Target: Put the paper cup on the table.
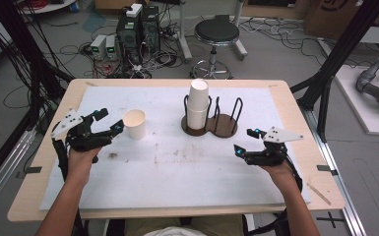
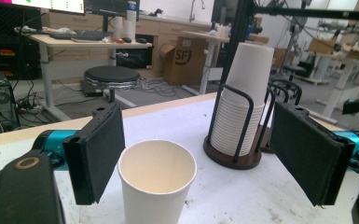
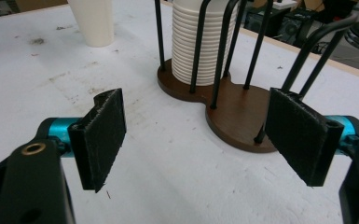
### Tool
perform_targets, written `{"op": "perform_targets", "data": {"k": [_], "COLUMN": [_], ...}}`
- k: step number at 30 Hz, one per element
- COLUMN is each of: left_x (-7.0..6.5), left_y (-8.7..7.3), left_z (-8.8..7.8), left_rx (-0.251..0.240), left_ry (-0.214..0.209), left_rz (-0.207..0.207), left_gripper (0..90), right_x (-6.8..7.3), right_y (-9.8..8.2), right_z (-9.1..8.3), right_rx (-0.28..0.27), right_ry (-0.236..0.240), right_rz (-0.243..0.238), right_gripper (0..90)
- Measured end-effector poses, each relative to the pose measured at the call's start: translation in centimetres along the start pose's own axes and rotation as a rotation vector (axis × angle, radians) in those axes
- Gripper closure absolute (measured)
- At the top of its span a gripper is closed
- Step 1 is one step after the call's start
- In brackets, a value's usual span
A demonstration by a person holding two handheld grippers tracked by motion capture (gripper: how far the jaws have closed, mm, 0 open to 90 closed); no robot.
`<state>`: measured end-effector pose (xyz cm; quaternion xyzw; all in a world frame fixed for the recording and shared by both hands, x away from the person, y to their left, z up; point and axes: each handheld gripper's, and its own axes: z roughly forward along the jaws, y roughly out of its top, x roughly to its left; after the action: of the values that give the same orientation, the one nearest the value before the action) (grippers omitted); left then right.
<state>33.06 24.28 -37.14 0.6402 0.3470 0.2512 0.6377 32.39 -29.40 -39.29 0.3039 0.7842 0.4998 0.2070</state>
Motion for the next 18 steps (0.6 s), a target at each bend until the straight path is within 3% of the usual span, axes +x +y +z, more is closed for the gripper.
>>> {"op": "perform_targets", "data": {"k": [5, 18], "left_x": [-0.60, -0.66], "left_y": [-0.12, -0.30], "left_z": [0.21, -0.64], "left_rx": [0.005, -0.018], "left_ry": [-0.006, -0.012], "left_rz": [0.038, 0.044], "left_gripper": [18.5, 18.5], "right_x": [-0.22, 0.18], "right_y": [-0.03, 0.45], "right_z": [-0.44, -0.44], "right_rx": [-0.013, -0.027], "right_ry": [-0.016, -0.039], "right_rz": [0.000, -0.006], "right_gripper": [21.5, 21.4]}}
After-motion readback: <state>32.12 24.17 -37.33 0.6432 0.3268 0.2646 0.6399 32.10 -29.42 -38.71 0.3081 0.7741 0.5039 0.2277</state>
